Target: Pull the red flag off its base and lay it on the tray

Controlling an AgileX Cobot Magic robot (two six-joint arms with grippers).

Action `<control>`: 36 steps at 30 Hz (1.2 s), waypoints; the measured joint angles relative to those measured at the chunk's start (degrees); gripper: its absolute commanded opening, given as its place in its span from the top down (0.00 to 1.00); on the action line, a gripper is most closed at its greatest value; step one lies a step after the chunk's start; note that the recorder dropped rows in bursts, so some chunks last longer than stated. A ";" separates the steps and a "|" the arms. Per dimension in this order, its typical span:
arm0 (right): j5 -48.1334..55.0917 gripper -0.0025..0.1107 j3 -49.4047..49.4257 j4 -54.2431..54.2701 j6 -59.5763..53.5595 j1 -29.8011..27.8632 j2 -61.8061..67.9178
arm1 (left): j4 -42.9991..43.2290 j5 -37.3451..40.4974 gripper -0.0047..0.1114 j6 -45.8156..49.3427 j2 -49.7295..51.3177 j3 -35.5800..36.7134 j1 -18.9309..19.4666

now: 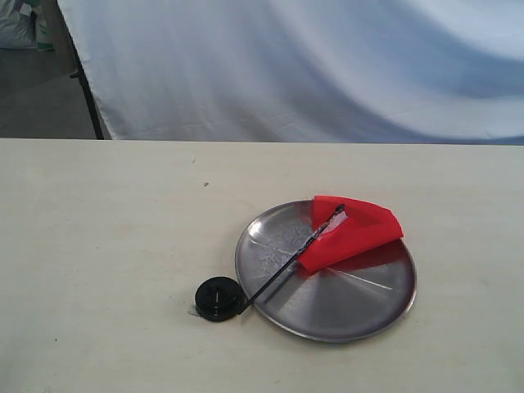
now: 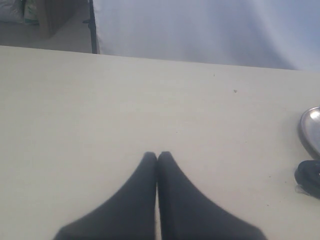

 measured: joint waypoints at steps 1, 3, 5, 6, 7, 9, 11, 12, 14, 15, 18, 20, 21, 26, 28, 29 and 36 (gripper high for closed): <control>0.00 0.98 0.00 0.00 0.00 -0.23 0.00 | 0.00 0.00 0.96 0.00 0.00 0.00 0.00; 0.00 0.98 0.00 0.00 0.01 -0.58 0.00 | 0.00 0.00 0.96 0.00 0.00 0.00 0.00; 0.00 0.98 0.00 0.00 0.11 -0.57 0.00 | 0.00 0.00 0.96 0.00 0.00 0.00 0.00; 0.00 0.98 0.00 0.00 0.11 -0.57 0.00 | 0.00 0.00 0.96 0.00 0.00 0.00 0.00; 0.00 0.98 0.00 0.00 0.11 -0.81 0.00 | 0.00 0.00 0.96 0.00 0.00 0.00 0.00; 0.00 0.98 0.00 0.00 0.23 -1.47 0.00 | 0.00 0.00 0.96 0.00 0.00 0.00 0.00; 0.00 0.98 0.00 0.00 0.23 -2.37 0.00 | 0.00 0.00 0.96 0.00 0.00 0.00 0.00; 0.00 0.98 0.00 0.00 0.23 -2.92 0.00 | 0.00 0.00 0.96 0.00 0.00 0.00 0.00; 0.00 0.98 0.00 0.00 0.23 -3.79 0.00 | 0.00 0.00 0.96 0.00 0.00 0.00 0.00; 0.00 0.98 0.00 0.00 0.23 -4.30 0.00 | 0.00 0.00 0.96 0.00 0.00 0.00 0.00; 0.00 0.98 0.00 0.00 0.23 -4.92 0.00 | 0.00 0.00 0.96 0.00 0.00 0.00 0.00; 0.00 0.98 0.00 0.00 0.34 -5.13 0.00 | 0.00 0.00 0.96 0.00 0.00 0.00 0.00; 0.00 0.98 0.00 0.00 0.34 -5.13 0.00 | 0.00 0.00 0.96 0.00 0.00 0.00 0.00; 0.00 0.98 0.00 0.00 0.47 -5.13 0.00 | 0.00 0.00 0.96 0.00 0.00 0.00 0.00; 0.00 0.98 0.00 0.00 0.47 -5.13 0.00 | 0.00 0.00 0.96 0.00 0.00 0.00 0.00; 0.00 0.98 0.00 0.00 0.47 -5.13 0.00 | 0.00 0.00 0.96 0.00 0.00 0.00 0.00; 0.00 0.98 0.00 0.00 0.47 -5.13 0.00 | 0.00 0.00 0.96 0.00 0.00 0.00 0.00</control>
